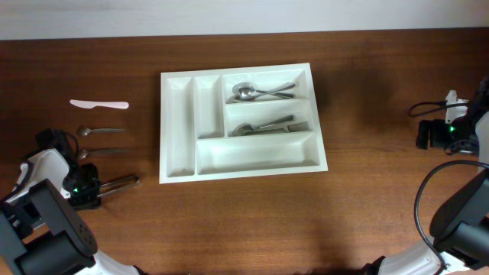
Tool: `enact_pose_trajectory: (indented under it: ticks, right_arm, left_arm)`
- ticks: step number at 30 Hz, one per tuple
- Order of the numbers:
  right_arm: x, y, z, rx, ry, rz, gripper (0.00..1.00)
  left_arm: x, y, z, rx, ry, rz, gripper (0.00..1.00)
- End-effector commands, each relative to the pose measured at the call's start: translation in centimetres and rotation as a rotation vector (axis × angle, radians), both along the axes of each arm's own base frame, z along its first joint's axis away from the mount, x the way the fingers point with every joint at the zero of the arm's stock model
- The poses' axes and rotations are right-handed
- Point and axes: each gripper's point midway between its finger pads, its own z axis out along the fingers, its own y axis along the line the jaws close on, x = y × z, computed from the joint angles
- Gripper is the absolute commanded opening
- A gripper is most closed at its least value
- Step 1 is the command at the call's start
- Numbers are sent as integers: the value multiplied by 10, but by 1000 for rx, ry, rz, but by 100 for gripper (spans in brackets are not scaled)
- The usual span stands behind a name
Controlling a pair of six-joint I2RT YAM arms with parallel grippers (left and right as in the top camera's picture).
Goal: Pack container
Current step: 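Lower the left gripper and align it along the tongs, then close the left gripper on the tongs and lift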
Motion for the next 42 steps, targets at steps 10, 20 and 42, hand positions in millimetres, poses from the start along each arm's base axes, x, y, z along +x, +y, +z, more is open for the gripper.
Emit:
enact_pose_trajectory:
  ticks: [10,20,42]
  right_arm:
    - [0,-2,4,-14,-9,-10,99]
    - [0,-2,4,-14,-9,-10,99]
    - [0,-2,4,-14,-9,-10,99]
  left_arm:
    - [-5,0,-5,4,23,2,21]
    - [-4,0,-5,4,21,2,2]
    - [116,-14,131,-7,-476,-325,2]
